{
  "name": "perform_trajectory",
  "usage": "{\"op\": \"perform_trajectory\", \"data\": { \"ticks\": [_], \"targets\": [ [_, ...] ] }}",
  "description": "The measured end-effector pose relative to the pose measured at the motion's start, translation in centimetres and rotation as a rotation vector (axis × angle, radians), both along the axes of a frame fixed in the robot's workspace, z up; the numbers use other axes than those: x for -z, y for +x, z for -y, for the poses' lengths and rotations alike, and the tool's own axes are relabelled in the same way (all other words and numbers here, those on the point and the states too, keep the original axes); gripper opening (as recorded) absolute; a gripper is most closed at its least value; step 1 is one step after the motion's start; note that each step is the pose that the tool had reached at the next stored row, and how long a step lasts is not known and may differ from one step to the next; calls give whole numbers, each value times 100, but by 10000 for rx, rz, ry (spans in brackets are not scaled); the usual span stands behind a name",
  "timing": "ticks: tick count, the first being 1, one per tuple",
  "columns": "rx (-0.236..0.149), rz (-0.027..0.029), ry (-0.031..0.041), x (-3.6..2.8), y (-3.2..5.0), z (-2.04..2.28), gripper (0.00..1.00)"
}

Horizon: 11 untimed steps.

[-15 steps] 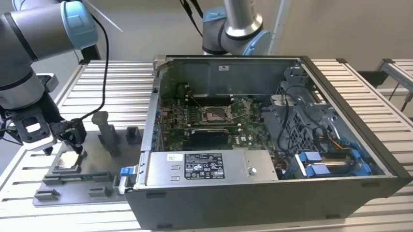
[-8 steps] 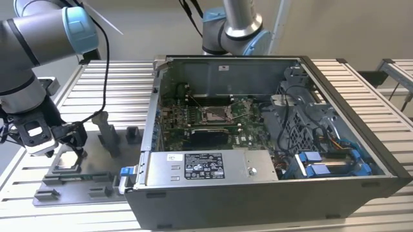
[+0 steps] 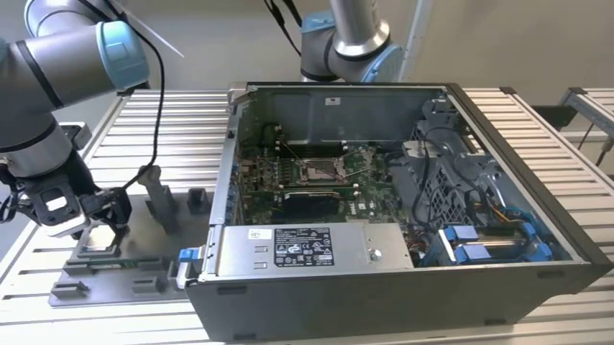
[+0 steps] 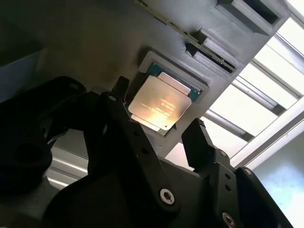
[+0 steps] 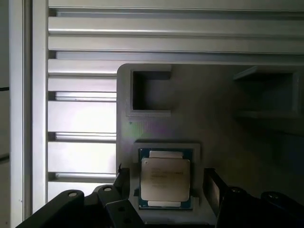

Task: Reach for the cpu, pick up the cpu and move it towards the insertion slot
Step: 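Pick up the cpu and move it towards the insertion slot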

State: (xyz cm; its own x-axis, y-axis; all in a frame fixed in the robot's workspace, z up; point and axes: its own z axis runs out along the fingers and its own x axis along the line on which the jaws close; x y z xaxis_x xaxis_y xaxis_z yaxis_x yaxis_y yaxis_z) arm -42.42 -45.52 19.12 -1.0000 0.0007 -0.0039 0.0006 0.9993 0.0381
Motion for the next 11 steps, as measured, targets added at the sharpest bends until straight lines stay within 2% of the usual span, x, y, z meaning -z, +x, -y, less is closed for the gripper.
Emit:
{"op": "perform_trajectory", "data": {
  "ticks": [4,11],
  "targets": [
    [0,-2,-1,36,-1,1,100],
    [0,-2,0,53,-1,5,100]
  ]
}}
